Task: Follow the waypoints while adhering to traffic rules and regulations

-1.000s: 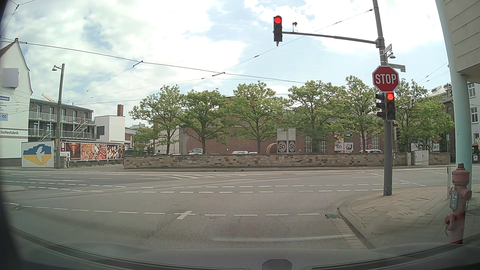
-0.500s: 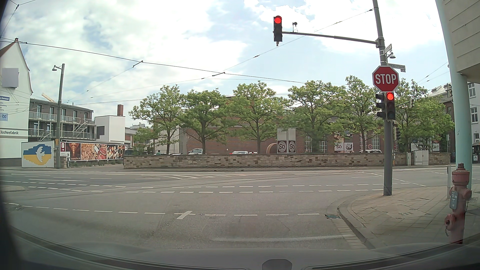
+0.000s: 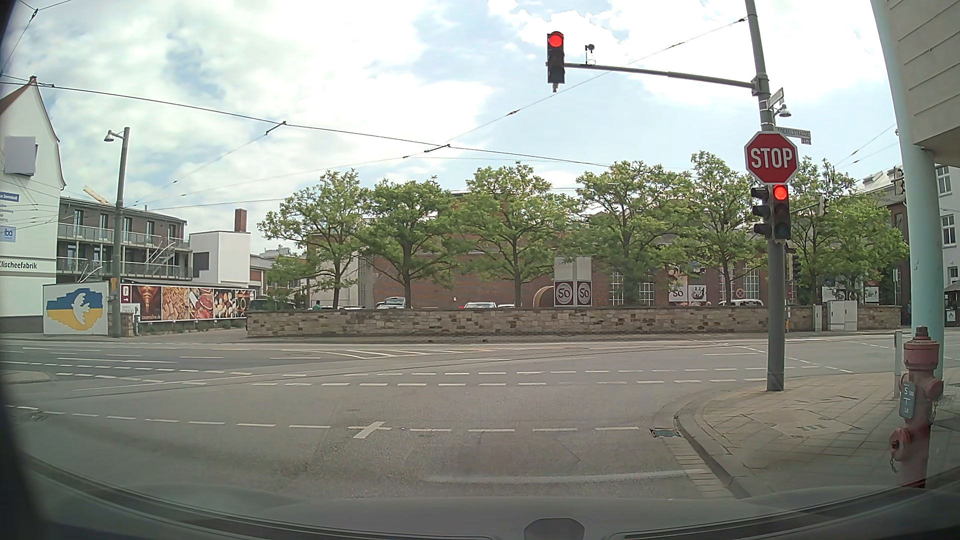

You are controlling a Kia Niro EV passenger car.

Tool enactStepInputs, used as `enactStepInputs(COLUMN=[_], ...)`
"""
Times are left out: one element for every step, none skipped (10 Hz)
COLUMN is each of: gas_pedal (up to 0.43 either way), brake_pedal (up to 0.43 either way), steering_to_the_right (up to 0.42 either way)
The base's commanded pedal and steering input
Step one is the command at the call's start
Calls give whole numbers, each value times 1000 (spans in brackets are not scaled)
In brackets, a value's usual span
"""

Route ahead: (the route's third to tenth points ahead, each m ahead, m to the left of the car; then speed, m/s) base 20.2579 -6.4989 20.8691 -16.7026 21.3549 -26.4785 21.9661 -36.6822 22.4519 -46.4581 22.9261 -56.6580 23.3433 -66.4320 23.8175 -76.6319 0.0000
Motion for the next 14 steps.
enactStepInputs(gas_pedal=[0,0,0,0,0,0,0,0,0,0,0,0,0,0], brake_pedal=[323,323,323,323,323,323,323,323,323,323,323,323,323,323], steering_to_the_right=[36,36,36,36,36,36,36,36,36,36,36,36,36,36])
